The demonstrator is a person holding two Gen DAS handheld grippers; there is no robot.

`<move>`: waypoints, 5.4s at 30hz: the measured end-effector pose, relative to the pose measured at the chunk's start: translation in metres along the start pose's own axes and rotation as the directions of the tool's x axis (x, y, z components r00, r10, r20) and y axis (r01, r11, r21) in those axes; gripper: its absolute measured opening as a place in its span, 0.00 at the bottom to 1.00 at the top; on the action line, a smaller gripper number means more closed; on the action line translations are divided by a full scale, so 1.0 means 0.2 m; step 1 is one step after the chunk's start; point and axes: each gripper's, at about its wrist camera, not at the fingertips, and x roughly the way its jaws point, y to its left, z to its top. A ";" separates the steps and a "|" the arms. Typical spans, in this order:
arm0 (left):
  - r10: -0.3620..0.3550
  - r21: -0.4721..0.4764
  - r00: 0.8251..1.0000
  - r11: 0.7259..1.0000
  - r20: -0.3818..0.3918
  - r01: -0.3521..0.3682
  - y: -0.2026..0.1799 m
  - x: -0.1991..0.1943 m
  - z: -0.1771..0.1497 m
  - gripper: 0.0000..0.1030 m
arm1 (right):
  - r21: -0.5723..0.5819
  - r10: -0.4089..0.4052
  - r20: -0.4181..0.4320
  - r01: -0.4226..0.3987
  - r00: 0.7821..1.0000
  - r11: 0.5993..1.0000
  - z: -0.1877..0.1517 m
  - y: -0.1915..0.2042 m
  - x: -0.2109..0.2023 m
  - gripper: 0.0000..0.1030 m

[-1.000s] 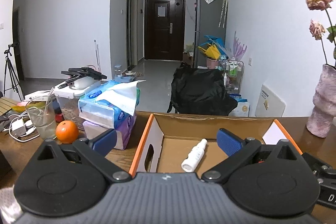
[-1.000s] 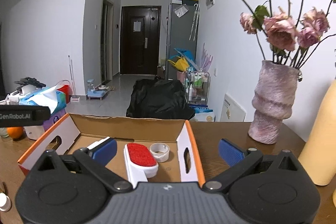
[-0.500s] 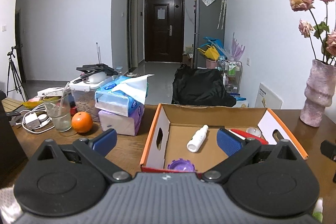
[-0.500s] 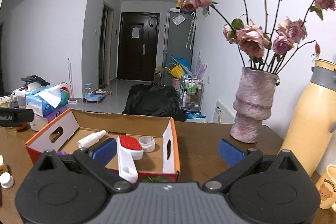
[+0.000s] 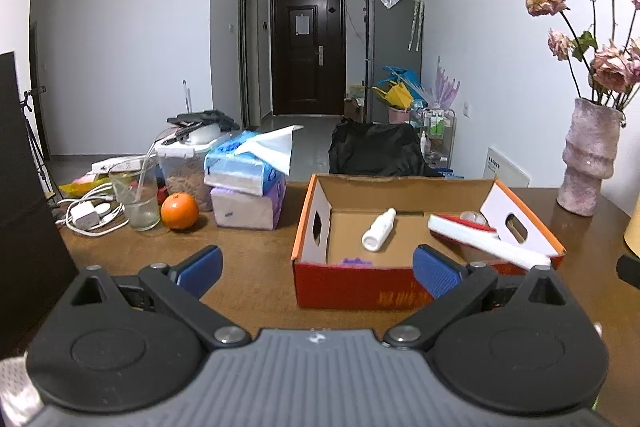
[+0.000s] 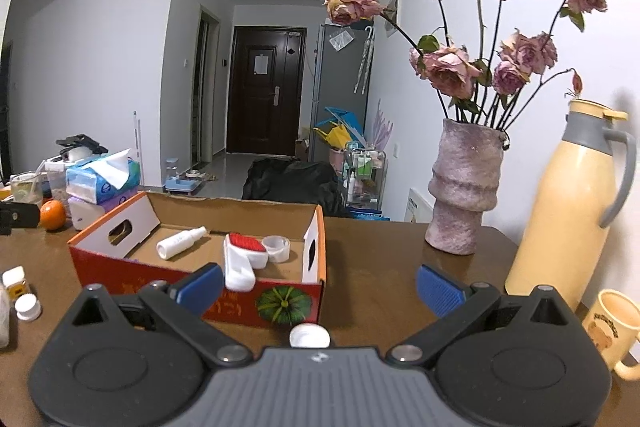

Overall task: Organize rigid objects
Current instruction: 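Withdraw both tools from the box toward the remaining items on the table, then grasp the green spray bottle with the right tool while the left tool grasps the cotton-bud box, then lift and carry the spray bottle and cotton-bud box over the cardboard box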

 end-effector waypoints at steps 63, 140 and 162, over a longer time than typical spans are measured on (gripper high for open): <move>0.244 -0.077 0.929 0.958 -0.280 -0.275 0.49 0.30 -0.44 0.86 | 0.110 0.028 -0.291 0.005 0.956 0.994 -0.50 -0.19 0.19 0.29; -0.114 -0.039 0.993 0.993 -0.025 0.113 -0.05 -0.04 -0.14 0.64 | 0.137 0.153 -0.024 -0.148 0.988 0.979 -0.13 0.05 0.04 0.29; -0.133 -0.099 0.991 0.986 0.018 0.134 -0.14 0.21 0.06 0.64 | 0.177 0.216 0.016 -0.216 0.976 0.960 0.06 0.22 0.31 0.29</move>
